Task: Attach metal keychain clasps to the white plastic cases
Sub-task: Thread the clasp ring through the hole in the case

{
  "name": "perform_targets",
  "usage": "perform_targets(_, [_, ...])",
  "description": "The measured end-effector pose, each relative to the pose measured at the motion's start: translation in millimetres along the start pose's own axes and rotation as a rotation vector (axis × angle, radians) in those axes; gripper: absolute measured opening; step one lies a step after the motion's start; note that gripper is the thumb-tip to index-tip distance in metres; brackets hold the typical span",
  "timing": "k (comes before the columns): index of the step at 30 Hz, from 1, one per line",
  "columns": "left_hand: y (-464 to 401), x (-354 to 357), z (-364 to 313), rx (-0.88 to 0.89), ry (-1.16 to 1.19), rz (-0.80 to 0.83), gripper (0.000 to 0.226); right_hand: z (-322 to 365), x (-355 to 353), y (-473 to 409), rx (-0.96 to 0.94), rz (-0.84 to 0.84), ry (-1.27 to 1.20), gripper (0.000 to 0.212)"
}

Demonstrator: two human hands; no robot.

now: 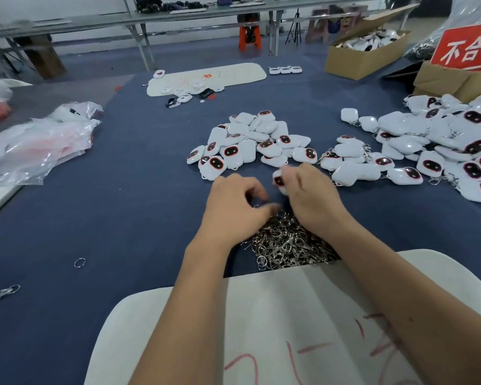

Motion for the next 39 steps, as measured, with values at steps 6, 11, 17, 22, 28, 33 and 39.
perform_targets(6, [1, 9, -11, 0.117, -0.073, 0.115, 0.022, -9, -5, 0, 0.309, -0.204, -1.181, 0.059])
perform_targets(11, [3, 14, -22, 0.155, -0.117, 0.147, 0.024, -10, -4, -4, 0.432, -0.101, -1.518, 0.053])
perform_targets(17, [2, 16, -24, 0.154, -0.006, 0.161, 0.019, -10, -10, -3, 0.454, -0.124, -1.581, 0.039])
perform_targets(22, [-2, 14, -13, 0.043, 0.276, 0.061, 0.015, -9, -13, 0, 0.421, -0.157, -1.503, 0.021])
perform_targets(28, [-5, 9, -7, -0.036, 0.394, -0.051, 0.012, -11, -9, -1, 0.34, -0.184, -1.289, 0.026])
perform_targets(33, [-4, 4, -3, -0.16, 0.557, -0.141, 0.012, -5, -6, 1, 0.175, -0.082, -1.052, 0.02])
perform_targets(39, [-5, 3, 1, -0.253, 0.745, -0.199, 0.017, 4, 2, 8, -0.046, 0.045, -0.727, 0.011])
Point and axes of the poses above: each hand's wrist, its own y-axis away from the middle knuckle, its own x-axis out of the palm, z = x × y, the point moved 4 cm from there along -y, towards the middle knuckle, and after that the axes turned 9 degrees about -y, right-handed, at the moved point
